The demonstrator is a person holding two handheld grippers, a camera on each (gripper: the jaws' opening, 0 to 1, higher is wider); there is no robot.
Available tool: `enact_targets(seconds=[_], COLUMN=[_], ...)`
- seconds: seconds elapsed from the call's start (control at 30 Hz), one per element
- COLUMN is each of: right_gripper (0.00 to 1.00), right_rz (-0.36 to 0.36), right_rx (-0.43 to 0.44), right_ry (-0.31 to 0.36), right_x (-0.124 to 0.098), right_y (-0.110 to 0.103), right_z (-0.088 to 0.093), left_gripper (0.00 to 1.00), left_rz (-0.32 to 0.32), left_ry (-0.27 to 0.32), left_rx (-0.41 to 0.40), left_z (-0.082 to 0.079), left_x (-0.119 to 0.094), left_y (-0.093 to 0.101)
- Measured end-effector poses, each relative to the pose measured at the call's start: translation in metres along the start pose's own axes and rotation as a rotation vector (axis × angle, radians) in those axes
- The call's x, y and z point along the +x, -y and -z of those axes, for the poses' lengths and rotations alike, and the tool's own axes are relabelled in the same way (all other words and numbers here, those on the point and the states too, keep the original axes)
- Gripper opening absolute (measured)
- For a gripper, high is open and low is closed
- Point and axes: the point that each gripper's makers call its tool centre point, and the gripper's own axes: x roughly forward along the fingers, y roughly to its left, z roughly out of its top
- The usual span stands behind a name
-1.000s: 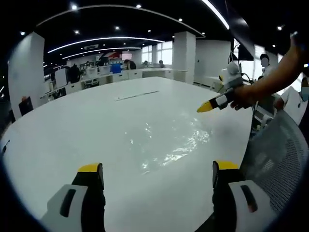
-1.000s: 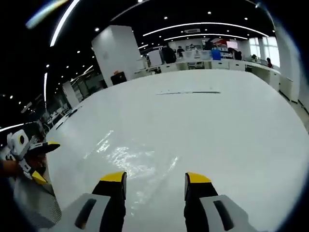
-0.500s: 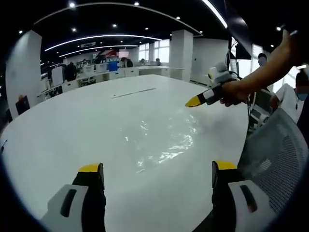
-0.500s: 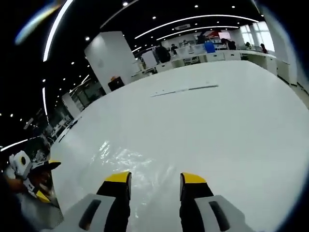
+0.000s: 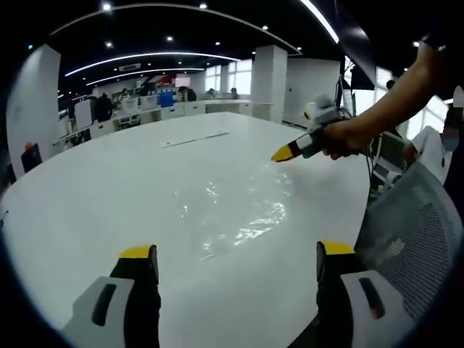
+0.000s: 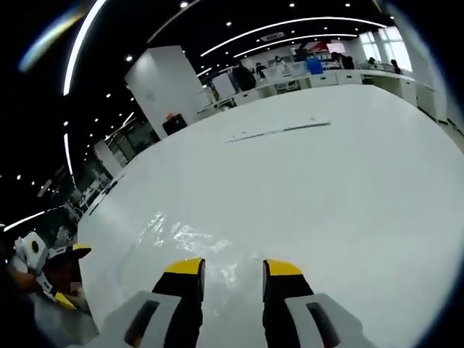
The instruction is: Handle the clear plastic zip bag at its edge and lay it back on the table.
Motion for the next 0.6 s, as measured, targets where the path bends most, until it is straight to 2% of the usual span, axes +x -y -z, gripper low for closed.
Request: enact_targets(seconds=[0.2, 0.3, 0.37, 0.43, 0.47, 0.6], right_gripper=[0.25, 0.18, 0.13, 0.06, 0.01, 0.00], right_rz=[0.019, 0.046, 0.041, 0.053, 0.048, 0.015], right_rx=[0.040, 0.051, 0.106, 0.107, 0.115, 0.156], right_ry=[-0.018, -0.021, -0.037, -0.047, -0.062, -0.062], right_x=[0.009, 0.009, 0.010, 0.010, 0.010, 0.008], right_y=[0.006, 0.008, 0.009, 0.011, 0.010, 0.002], right_z=[0.007, 0.008, 0.010, 0.012, 0.016, 0.020], left_gripper=[0.89, 0.88, 0.87, 0.87, 0.87, 0.87], left_rz=[-0.004, -0.007, -0.007, -0.005, -0.003, 0.003], left_ry=[-0.002, -0.001, -0.003, -0.002, -0.004, -0.007], left_rx=[0.001, 0.002, 0.002, 0.002, 0.003, 0.009], left_z=[0.002, 0.001, 0.001, 0.001, 0.002, 0.004], left_x=[0.000, 0.000, 0.000, 0.000, 0.001, 0.003], left_y=[-0.003, -0.003, -0.003, -0.002, -0.002, -0.002])
